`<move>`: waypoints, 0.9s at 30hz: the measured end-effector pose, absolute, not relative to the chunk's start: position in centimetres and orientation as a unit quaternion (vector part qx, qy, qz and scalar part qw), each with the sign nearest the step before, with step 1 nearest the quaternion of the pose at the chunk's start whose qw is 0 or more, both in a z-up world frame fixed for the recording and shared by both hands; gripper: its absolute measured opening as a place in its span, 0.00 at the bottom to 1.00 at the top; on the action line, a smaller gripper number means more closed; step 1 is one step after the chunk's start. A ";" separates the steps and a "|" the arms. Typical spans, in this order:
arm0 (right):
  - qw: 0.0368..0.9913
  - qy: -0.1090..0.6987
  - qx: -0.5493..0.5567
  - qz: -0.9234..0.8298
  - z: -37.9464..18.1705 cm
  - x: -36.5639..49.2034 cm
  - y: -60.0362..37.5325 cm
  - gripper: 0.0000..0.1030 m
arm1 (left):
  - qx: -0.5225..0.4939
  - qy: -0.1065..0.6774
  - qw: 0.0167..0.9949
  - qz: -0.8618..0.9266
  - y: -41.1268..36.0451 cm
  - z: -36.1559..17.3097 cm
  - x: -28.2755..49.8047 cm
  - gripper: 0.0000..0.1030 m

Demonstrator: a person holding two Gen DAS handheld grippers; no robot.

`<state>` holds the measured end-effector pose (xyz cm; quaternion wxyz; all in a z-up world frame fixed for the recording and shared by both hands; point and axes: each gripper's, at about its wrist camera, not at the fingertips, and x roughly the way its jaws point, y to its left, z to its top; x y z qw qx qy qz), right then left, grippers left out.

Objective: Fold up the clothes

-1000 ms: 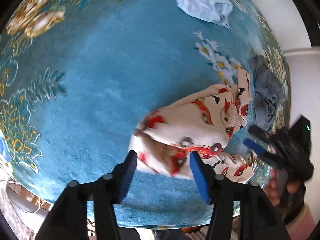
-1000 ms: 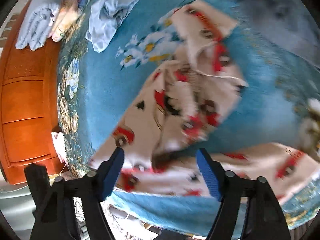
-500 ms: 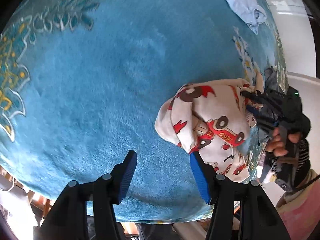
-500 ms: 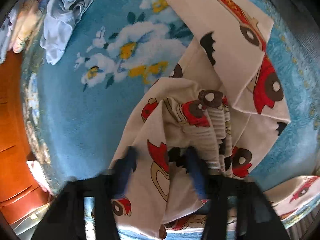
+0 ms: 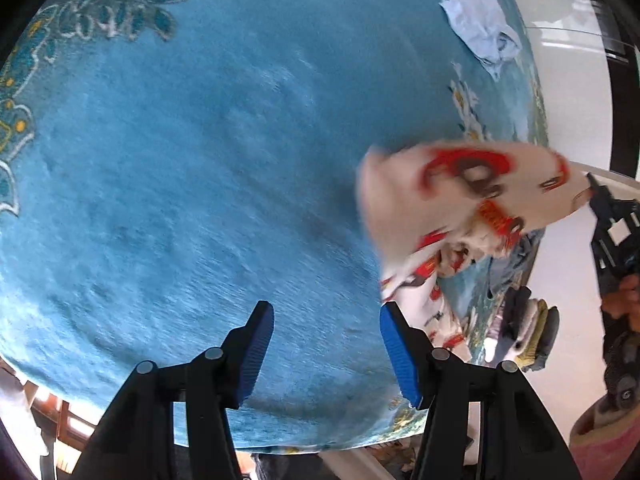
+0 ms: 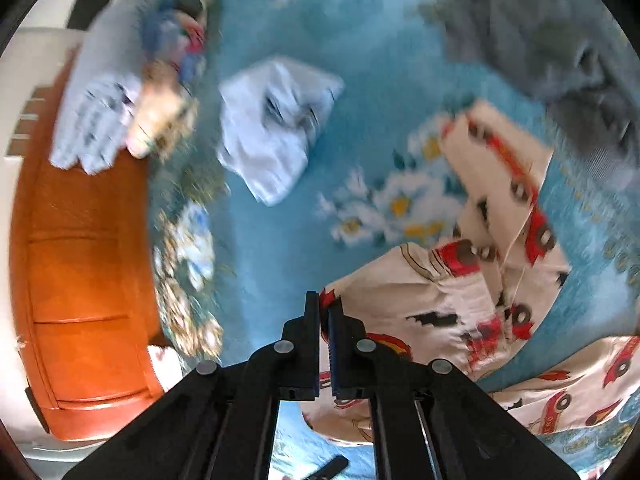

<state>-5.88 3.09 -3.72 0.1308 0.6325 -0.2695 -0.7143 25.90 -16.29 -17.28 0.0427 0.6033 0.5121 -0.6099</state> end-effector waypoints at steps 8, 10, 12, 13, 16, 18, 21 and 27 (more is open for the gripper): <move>0.098 -0.245 0.578 -0.772 0.9 -8.5 7.6 0.03 | 0.566 0.526 0.016 -0.634 -9.7 -16.2 24.3 0.58; 0.108 -0.239 0.566 -0.782 2.3 -8.9 9.0 0.03 | 0.557 0.530 0.005 -0.639 -7.3 -16.5 23.1 0.58; 0.120 -0.233 0.559 -0.787 3.6 -9.1 10.6 0.03 | 0.549 0.534 -0.006 -0.643 -4.8 -16.7 21.9 0.58; 0.125 -0.229 0.556 -0.789 4.1 -9.2 11.1 0.03 | 0.545 0.535 -0.012 -0.645 -3.7 -16.9 21.4 0.58; 0.142 -0.217 0.548 -0.796 5.8 -9.1 12.7 0.03 | 0.549 0.529 -0.028 -0.647 0.3 -17.8 20.2 0.60; 0.151 -0.211 0.542 -0.799 6.7 -9.0 13.9 0.03 | 0.559 0.520 -0.034 -0.645 3.2 -18.8 19.6 0.60; 0.158 -0.205 0.536 -0.804 7.6 -8.9 15.6 0.03 | 0.565 0.504 -0.033 -0.652 6.1 -19.9 19.2 0.58; 0.161 -0.214 0.525 -0.808 8.7 -8.8 19.1 0.03 | 0.576 0.468 -0.013 -0.670 7.3 -19.8 18.2 0.03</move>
